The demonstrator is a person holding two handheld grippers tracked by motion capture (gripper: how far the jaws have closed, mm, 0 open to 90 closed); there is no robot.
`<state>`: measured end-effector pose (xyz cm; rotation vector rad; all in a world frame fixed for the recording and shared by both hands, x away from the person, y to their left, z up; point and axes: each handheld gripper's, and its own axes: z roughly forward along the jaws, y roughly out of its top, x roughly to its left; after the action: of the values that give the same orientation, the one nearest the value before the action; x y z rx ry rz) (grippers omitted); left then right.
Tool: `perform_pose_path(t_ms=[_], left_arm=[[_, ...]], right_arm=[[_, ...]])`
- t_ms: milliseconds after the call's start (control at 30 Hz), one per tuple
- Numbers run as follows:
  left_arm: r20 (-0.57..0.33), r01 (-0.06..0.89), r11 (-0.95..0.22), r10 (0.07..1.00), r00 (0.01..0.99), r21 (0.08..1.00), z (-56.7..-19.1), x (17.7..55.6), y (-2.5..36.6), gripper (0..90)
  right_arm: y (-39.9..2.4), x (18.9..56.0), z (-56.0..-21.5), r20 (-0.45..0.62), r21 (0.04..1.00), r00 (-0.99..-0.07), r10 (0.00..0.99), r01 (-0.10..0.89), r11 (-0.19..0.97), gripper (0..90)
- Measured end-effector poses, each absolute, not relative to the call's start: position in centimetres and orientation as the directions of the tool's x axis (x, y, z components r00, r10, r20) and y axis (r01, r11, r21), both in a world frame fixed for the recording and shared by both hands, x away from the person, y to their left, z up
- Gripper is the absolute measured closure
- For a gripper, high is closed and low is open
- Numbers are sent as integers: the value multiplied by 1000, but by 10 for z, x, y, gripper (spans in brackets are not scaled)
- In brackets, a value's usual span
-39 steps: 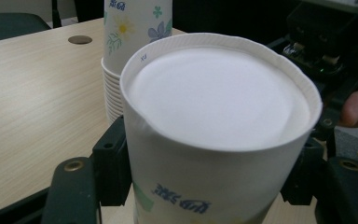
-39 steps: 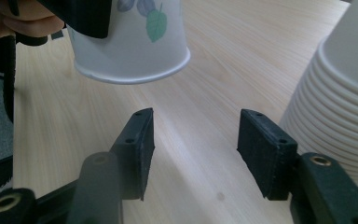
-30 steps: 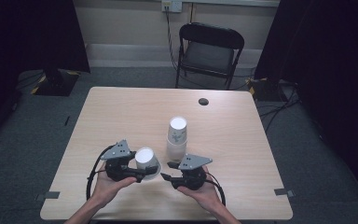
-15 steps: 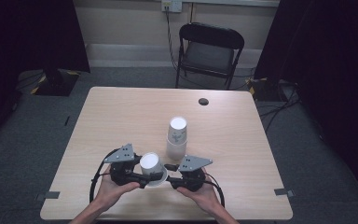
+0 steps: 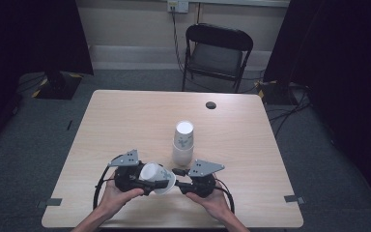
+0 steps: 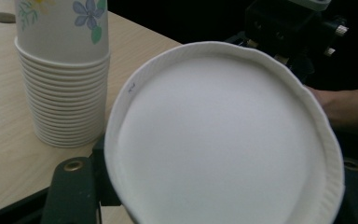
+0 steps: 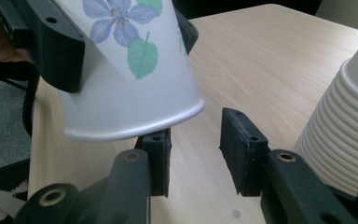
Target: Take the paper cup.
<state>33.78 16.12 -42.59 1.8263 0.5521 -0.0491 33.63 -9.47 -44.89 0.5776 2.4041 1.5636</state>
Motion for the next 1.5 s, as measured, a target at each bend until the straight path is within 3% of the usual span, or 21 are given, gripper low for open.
perform_pose_path(t_ms=[267,667,900,1167,1367,1500], left_arm=[[-368,431,-182,298,881,884,-426,338,160,343],[-529,556,-95,209,822,826,-436,345,163,346],[-536,561,-87,205,819,823,-436,345,163,332],[-509,534,-88,203,836,841,-437,343,160,285],[-503,527,-92,195,842,845,-439,342,162,181],[-469,499,-108,220,855,860,-440,341,163,175]], right_arm=[[-94,334,-447,18,923,-905,425,178,341,674],[-91,327,-442,-50,938,-906,421,101,330,741],[-90,325,-440,-54,942,-906,419,93,322,824],[-91,325,-439,-63,943,-901,428,86,321,834],[-97,326,-435,-60,951,-891,450,85,297,852],[-102,327,-432,-56,950,-887,458,94,297,858]])
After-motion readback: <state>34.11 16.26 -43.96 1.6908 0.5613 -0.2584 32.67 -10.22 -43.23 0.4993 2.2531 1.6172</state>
